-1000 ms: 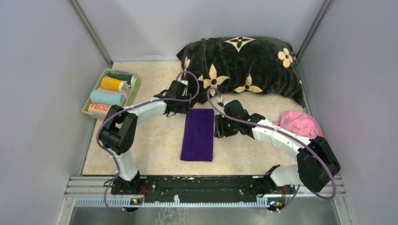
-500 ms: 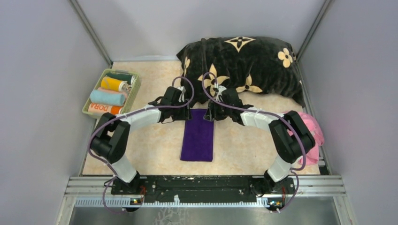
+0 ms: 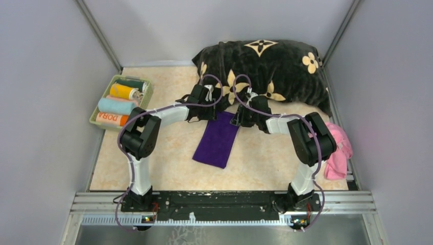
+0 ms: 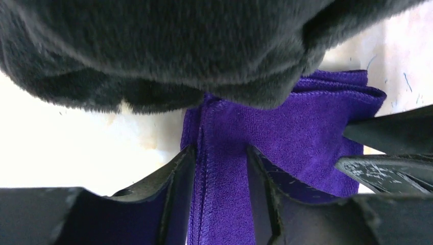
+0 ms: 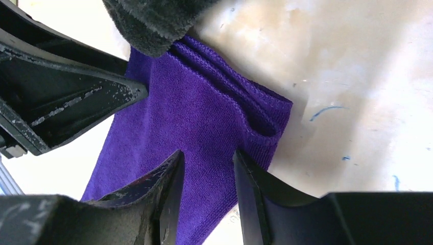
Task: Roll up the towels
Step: Roll the towel at the center of the board.
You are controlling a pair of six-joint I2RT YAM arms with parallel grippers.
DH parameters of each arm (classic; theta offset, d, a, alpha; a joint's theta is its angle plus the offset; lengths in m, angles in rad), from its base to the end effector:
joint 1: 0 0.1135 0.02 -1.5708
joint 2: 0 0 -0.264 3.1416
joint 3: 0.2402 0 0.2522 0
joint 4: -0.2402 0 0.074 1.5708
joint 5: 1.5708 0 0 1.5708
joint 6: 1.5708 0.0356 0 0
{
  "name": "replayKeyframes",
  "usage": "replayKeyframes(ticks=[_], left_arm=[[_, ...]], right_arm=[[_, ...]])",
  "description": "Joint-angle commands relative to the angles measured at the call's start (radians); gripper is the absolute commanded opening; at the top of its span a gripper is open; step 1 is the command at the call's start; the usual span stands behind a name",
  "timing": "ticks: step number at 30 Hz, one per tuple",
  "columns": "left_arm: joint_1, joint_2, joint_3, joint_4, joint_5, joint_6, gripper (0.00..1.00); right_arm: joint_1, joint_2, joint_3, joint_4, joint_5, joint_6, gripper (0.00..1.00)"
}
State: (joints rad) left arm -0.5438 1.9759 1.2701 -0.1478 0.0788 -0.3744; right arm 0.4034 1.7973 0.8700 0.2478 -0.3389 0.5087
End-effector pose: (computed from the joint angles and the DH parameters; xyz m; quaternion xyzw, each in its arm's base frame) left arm 0.3591 -0.2204 0.1604 0.0929 0.9311 -0.1885 0.2980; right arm 0.3246 0.1514 0.1432 -0.0258 0.8920 0.3237 0.3144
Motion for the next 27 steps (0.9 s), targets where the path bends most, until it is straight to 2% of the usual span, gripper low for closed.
replayKeyframes(ticks=[1, 9, 12, 16, 21, 27], left_arm=[[-0.002, 0.021, 0.053, -0.067, -0.048, 0.057, 0.5], [0.001, -0.279, -0.146, -0.089, -0.078, -0.041, 0.61], [-0.001, -0.406, -0.261, -0.104, -0.043, -0.108, 0.6], [-0.02, -0.559, -0.424, -0.057, 0.08, -0.198, 0.56], [-0.104, -0.634, -0.56, 0.001, 0.143, -0.296, 0.5], [-0.149, -0.596, -0.645, 0.066, 0.134, -0.326, 0.45]], right_arm=[[-0.018, -0.081, -0.014, -0.018, 0.018, -0.023, 0.42], [0.042, -0.278, -0.047, -0.117, -0.092, -0.093, 0.47], [0.122, -0.335, -0.081, -0.149, -0.105, -0.12, 0.47], [0.228, -0.396, -0.136, -0.154, -0.124, -0.101, 0.47], [0.328, -0.423, -0.19, -0.141, -0.128, -0.075, 0.47], [0.388, -0.364, -0.25, -0.092, -0.151, -0.049, 0.42]])
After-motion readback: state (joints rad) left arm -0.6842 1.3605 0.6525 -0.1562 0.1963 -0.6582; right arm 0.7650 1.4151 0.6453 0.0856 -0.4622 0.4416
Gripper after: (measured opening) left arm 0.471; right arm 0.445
